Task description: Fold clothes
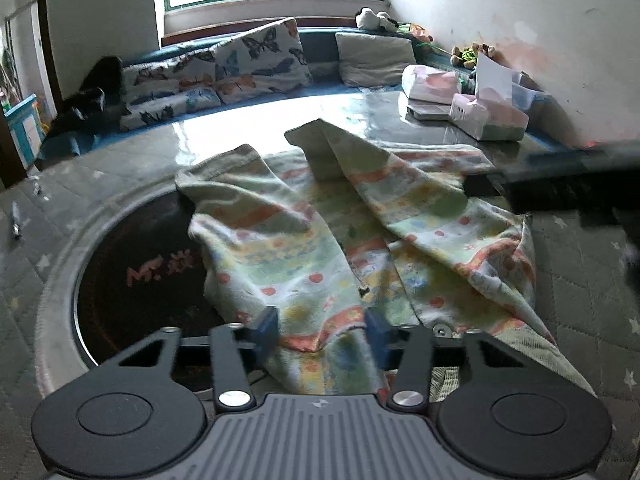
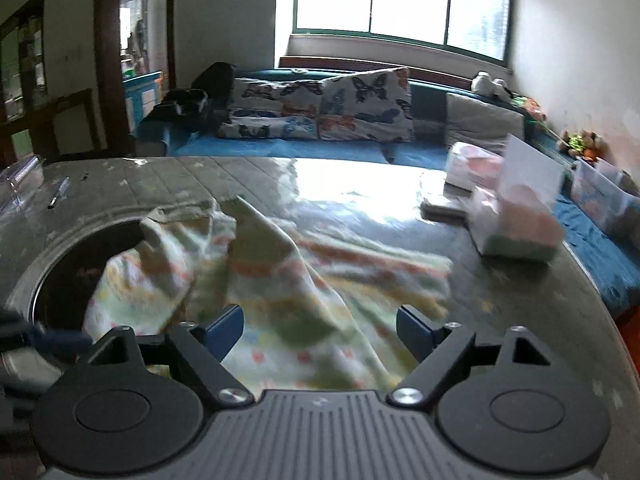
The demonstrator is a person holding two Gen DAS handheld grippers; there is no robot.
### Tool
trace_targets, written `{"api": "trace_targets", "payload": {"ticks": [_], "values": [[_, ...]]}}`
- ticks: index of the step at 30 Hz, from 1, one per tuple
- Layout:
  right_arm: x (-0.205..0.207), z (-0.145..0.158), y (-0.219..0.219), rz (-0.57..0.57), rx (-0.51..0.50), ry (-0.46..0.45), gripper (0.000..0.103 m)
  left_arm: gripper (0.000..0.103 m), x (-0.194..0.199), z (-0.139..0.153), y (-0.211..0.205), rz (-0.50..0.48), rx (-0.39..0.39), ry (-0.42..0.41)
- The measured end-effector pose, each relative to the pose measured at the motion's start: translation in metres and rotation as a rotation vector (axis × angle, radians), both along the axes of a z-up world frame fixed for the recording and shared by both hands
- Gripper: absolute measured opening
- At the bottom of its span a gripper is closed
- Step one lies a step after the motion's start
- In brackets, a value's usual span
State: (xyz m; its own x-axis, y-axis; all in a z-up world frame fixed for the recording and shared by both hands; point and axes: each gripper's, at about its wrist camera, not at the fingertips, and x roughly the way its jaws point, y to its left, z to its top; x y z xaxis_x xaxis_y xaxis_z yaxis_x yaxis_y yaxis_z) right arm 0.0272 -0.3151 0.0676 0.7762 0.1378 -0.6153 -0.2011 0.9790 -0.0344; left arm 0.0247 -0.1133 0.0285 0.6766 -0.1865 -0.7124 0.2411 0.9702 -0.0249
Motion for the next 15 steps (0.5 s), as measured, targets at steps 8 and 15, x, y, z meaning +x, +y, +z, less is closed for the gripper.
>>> {"api": "trace_targets", "payload": {"ticks": [8,15], "values": [[0.06,-0.005,0.034,0.104,-0.011,0.026,0.077,0.036,0.0,-0.003,0.003,-0.025,-0.041,0.014],[0.107,-0.02,0.058,0.159,-0.062,0.064,0.077,0.036,0.001,-0.005,0.007,-0.023,-0.075,0.032]]}}
